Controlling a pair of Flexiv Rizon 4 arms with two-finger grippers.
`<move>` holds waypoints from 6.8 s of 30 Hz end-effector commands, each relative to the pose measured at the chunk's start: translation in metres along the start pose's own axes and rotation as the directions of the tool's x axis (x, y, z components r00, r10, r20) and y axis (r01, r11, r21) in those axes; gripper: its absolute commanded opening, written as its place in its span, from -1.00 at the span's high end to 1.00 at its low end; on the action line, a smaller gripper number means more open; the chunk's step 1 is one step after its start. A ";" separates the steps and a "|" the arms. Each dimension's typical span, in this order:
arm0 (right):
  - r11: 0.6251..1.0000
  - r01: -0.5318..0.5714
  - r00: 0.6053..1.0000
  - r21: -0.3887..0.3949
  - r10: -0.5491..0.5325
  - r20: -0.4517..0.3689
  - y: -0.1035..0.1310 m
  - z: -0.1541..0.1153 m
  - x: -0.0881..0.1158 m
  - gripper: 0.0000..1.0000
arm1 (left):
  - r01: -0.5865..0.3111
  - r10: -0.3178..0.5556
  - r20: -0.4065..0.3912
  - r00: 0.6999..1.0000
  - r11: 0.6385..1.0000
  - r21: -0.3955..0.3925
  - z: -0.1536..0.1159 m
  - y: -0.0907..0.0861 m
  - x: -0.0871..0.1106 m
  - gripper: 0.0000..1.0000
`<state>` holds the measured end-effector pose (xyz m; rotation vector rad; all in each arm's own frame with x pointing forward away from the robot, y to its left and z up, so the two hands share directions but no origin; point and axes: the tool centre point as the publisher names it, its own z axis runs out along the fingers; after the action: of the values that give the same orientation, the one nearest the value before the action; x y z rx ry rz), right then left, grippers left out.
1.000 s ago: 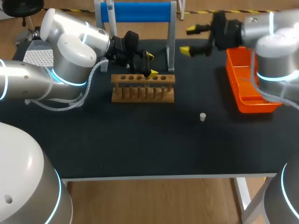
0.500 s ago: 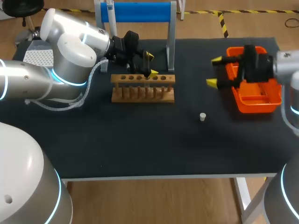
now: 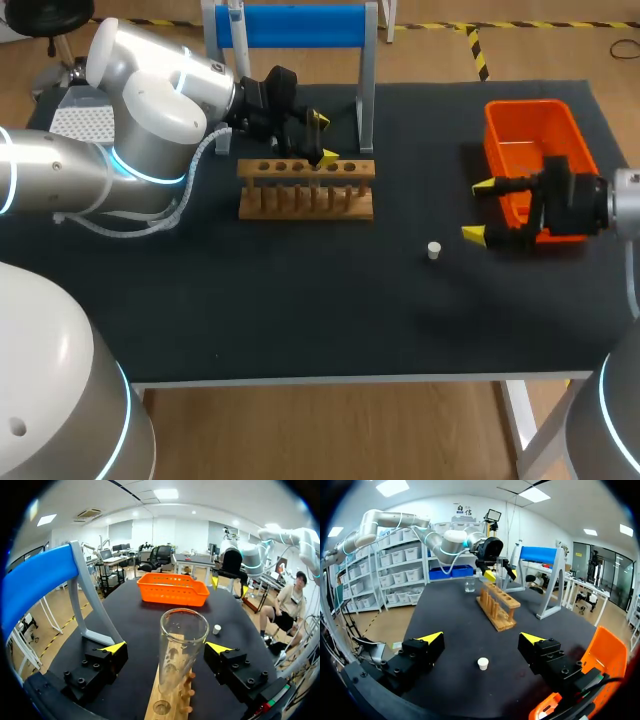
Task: Invert the test tube, pick up the pipette, mount the tip to pipette, aspirate from beaker and dispense into the tube, eject the tip, return the pipette, and cap with the stopper.
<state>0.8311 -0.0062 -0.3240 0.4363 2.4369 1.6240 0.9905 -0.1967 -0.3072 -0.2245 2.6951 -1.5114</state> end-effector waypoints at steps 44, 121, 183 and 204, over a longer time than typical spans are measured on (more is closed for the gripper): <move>0.989 -0.058 0.993 0.135 0.044 0.109 -0.073 0.068 0.002 -0.74 | 0.001 -0.001 -0.001 1.000 1.000 -0.001 0.000 0.000 0.000 -1.00; 0.982 -0.067 0.988 0.175 0.041 0.147 -0.082 0.082 -0.006 1.00 | 0.001 -0.001 -0.001 1.000 1.000 -0.001 0.000 0.000 0.000 -1.00; 0.951 0.271 0.953 0.149 -0.243 -0.178 0.097 0.080 -0.021 1.00 | 0.001 -0.001 -0.001 1.000 1.000 -0.001 0.000 0.000 0.000 -1.00; 0.949 0.275 0.952 0.156 -0.246 -0.181 0.117 0.094 -0.025 1.00 | 0.001 -0.001 -0.001 1.000 1.000 -0.001 0.000 0.000 0.000 -1.00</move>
<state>0.8956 0.1043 -0.2553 0.0025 2.6213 1.3940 0.9901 -0.1970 -0.3070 -0.2252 2.6945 -1.5105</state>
